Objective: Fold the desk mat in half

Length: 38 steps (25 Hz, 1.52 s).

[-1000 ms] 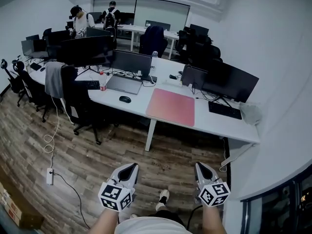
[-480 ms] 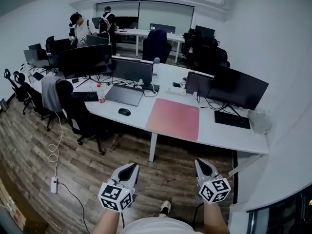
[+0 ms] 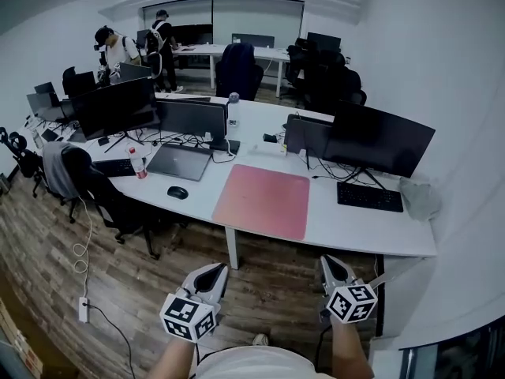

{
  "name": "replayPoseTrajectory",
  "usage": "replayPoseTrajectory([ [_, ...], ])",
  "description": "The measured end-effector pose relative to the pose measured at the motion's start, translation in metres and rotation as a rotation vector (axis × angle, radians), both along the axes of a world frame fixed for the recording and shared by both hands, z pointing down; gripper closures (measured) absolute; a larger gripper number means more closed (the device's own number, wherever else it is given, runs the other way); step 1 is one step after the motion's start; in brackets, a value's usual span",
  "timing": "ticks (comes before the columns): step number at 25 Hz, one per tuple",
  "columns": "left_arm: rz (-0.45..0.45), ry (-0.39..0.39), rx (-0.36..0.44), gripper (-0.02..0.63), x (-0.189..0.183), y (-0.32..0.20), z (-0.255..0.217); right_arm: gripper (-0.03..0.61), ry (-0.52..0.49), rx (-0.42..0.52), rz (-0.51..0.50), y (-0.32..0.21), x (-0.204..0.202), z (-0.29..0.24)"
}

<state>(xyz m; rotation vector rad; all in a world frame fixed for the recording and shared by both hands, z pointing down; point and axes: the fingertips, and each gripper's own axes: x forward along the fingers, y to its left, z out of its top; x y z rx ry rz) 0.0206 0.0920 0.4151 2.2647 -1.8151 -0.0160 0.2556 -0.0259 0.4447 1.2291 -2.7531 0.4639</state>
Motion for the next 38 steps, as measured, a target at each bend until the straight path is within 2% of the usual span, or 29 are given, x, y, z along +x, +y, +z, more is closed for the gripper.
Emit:
replayPoseTrajectory([
  [6,-0.035,-0.014,-0.048,0.611,0.016,-0.035,0.019,0.561,-0.037,-0.069,-0.029,-0.039,0.003,0.030],
  [9,-0.043,-0.011,-0.064,0.611,0.013,-0.054,0.025,0.561,-0.047,-0.063,-0.048,-0.054,0.001,0.035],
  [16,-0.003,-0.009,-0.072,0.612,0.003,-0.110,0.034,0.561,-0.047,-0.088,0.036,-0.099,0.017,0.043],
  [19,0.042,0.004,-0.074,0.611,-0.004,-0.137,0.035,0.561,-0.050,-0.096,0.086,-0.117,0.015,0.045],
  [24,0.123,-0.005,-0.095,0.612,-0.025,-0.187,0.038,0.561,-0.056,-0.107,0.152,-0.143,-0.008,0.048],
  [30,0.265,0.001,-0.098,0.612,-0.055,-0.242,0.044,0.561,-0.009,-0.132,0.292,-0.153,-0.027,0.053],
  [38,0.400,0.042,-0.147,0.611,-0.099,-0.281,0.070,0.561,0.026,-0.174,0.468,-0.146,-0.051,0.070],
])
